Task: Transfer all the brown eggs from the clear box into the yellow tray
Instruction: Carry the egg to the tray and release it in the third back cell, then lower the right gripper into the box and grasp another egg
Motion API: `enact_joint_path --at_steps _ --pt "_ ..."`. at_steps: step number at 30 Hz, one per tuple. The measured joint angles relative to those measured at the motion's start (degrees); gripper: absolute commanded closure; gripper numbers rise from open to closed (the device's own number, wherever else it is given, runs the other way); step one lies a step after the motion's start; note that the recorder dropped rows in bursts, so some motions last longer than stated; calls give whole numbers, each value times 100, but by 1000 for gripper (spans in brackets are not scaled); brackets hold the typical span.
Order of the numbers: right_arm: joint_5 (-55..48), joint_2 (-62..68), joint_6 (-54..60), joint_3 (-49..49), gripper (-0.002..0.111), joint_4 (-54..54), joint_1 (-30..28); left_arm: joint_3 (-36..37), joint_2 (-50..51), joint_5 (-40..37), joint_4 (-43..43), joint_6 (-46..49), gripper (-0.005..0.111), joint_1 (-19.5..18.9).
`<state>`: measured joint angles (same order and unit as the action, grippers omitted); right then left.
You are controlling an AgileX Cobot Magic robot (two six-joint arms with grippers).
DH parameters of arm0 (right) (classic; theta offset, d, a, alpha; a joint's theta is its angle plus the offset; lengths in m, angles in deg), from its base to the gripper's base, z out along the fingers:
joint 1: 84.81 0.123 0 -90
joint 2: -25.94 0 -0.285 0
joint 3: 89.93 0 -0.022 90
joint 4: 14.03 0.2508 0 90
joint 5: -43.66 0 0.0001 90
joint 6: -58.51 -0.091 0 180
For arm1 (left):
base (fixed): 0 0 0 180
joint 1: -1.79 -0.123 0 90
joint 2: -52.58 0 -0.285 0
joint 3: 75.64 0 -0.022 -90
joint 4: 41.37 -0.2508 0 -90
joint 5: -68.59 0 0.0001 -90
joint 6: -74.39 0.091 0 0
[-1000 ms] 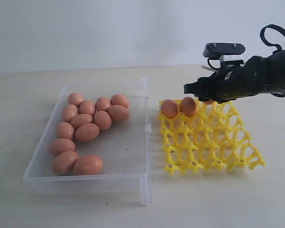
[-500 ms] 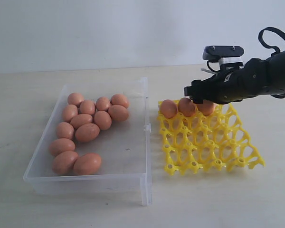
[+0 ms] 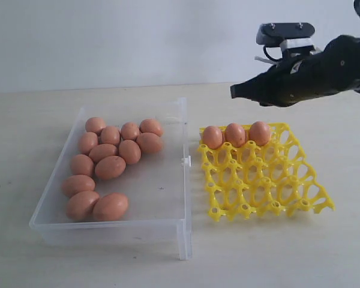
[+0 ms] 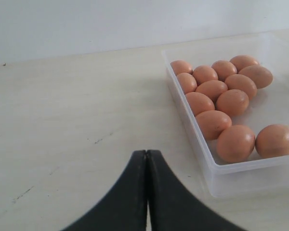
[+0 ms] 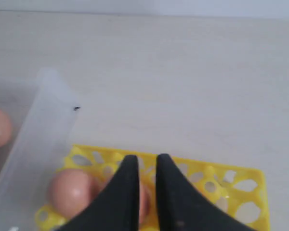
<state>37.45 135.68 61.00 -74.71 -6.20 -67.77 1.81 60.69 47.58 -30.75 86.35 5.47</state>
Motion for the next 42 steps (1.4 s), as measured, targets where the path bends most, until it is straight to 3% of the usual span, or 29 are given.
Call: enact_joint_path --at_steps 7,16,26,42 --pt "-1318 -235 1148 -554 89 846 1167 0 0 0 0 0 107 0" --pt "-4069 1483 1633 -2657 52 1425 2244 0 0 0 0 0 107 0" --pt "-5002 2644 1446 -4091 48 1027 2661 0 0 0 0 0 107 0" --pt "-5078 2716 3611 -4196 46 424 3160 0 0 0 0 0 107 0"
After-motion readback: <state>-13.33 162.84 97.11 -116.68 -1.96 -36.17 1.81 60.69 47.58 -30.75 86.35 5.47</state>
